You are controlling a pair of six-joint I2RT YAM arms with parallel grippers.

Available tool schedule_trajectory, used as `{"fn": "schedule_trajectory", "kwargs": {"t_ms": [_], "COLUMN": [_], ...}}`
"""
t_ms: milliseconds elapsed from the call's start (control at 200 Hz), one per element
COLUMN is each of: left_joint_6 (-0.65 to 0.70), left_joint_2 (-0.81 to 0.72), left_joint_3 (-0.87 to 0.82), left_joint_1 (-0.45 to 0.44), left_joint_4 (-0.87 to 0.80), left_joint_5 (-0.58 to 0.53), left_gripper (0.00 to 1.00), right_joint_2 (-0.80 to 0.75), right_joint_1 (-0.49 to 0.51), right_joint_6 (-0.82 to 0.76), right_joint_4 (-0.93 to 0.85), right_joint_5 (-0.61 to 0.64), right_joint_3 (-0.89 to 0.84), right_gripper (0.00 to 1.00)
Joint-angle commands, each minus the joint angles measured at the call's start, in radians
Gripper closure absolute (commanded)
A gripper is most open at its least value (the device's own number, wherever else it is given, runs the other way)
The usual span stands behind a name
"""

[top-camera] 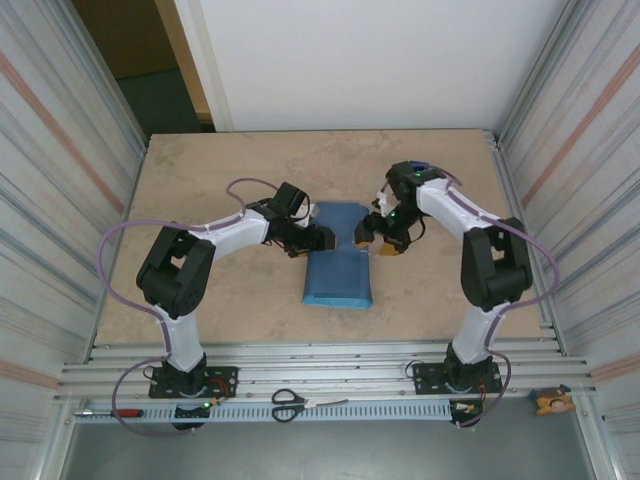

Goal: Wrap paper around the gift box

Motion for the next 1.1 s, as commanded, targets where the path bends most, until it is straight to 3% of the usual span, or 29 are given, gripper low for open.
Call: {"fn": "schedule_trajectory", "kwargs": {"t_ms": [0, 160, 341, 601, 927, 1092], "left_joint_6": [0.024, 0.023, 0.021, 0.023, 0.021, 0.023], "left_joint_2": [0.117, 0.117, 0.117, 0.113, 0.114, 0.114], "left_joint_3": [-0.061, -0.064, -0.065, -0.068, -0.068, -0.064], "left_joint_1": [-0.041, -0.040, -0.040, -0.041, -0.040, -0.040], "left_joint_4": [-0.105, -0.104, -0.105, -0.109, -0.109, -0.113], "left_joint_5": [-0.073, -0.075, -0.076, -0.077, -0.078, -0.079], "left_gripper": [0.29, 0.29, 0.29, 0.29, 0.29, 0.29], "right_joint_2": [-0.112, -0.137, -0.083, 0.009, -0.070, -0.068], "right_joint_1": [-0.064, -0.074, -0.039, -0.041, -0.023, 0.025], "right_joint_6": [0.077, 0.174, 0.227, 0.200, 0.216, 0.186], "right_joint_4": [0.166, 0.375, 0.478, 0.441, 0.395, 0.323], "right_joint_5": [-0.113, -0.332, -0.362, -0.232, -0.262, -0.110], "right_joint_3": [-0.091, -0.214, -0.268, -0.312, -0.195, -0.196], "right_gripper": [0.60, 1.00, 1.00, 1.00, 1.00, 1.00]}}
